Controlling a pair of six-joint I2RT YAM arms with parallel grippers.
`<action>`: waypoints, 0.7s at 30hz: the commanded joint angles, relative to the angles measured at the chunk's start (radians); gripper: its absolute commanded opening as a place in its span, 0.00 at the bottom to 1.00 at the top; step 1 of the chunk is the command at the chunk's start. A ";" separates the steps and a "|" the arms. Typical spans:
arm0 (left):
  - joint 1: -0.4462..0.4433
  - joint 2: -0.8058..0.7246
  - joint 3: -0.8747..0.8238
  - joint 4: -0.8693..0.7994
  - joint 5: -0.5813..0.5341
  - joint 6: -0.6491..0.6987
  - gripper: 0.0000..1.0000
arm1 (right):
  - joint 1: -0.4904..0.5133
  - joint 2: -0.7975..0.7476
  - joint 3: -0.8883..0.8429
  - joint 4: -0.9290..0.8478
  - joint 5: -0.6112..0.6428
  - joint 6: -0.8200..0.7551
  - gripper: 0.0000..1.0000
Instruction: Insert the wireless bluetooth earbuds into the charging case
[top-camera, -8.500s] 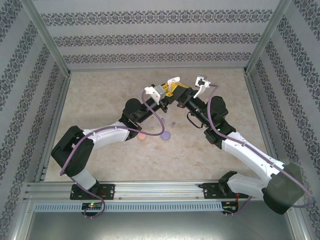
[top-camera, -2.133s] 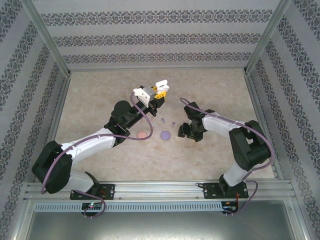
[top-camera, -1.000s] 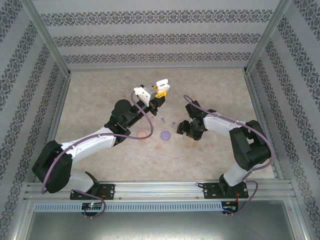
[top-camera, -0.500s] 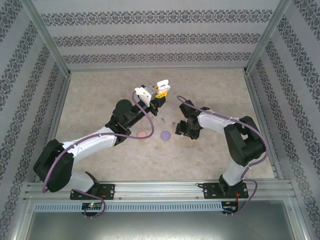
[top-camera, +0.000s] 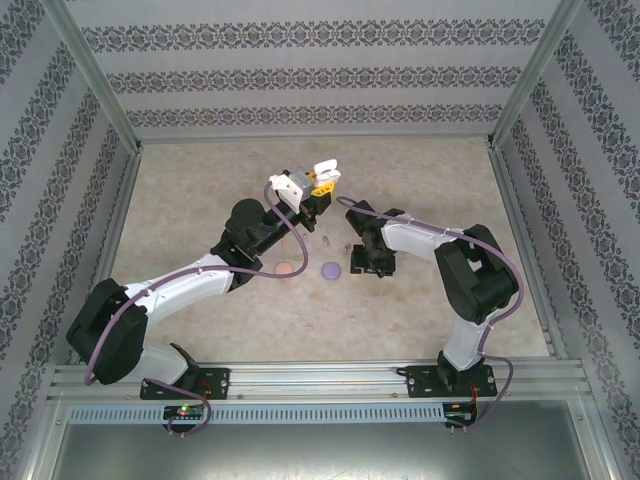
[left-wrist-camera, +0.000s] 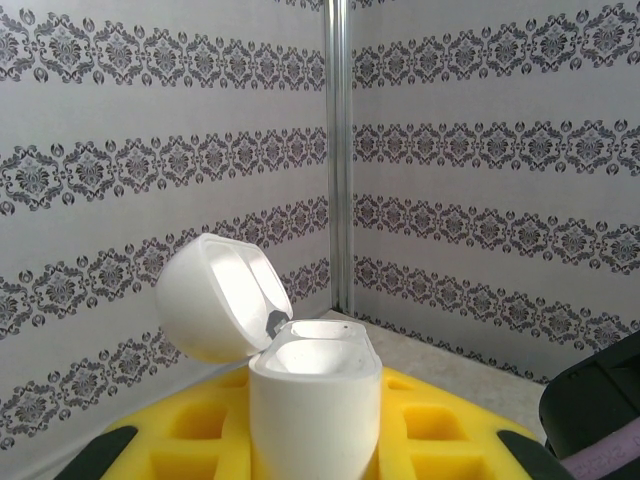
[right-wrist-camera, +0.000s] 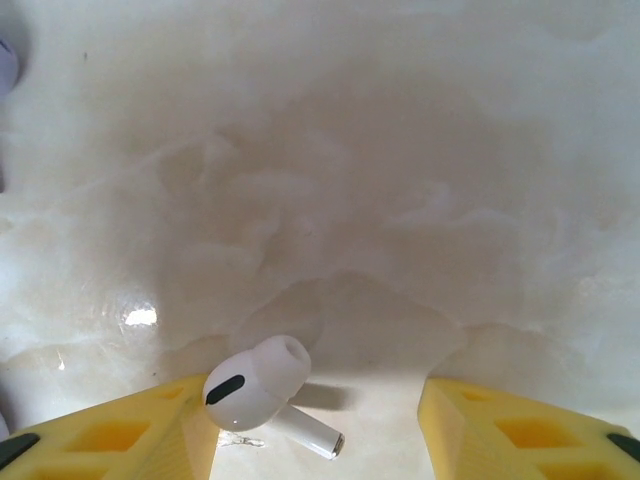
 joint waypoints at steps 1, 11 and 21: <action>0.006 0.004 0.035 0.010 0.018 -0.002 0.00 | 0.012 0.026 -0.015 0.094 -0.012 -0.016 0.59; 0.006 0.012 0.041 0.012 0.030 -0.014 0.00 | 0.023 -0.228 -0.124 0.108 0.011 0.047 0.59; 0.005 0.009 0.044 0.001 0.028 -0.008 0.00 | 0.042 -0.199 -0.139 0.083 0.029 0.085 0.59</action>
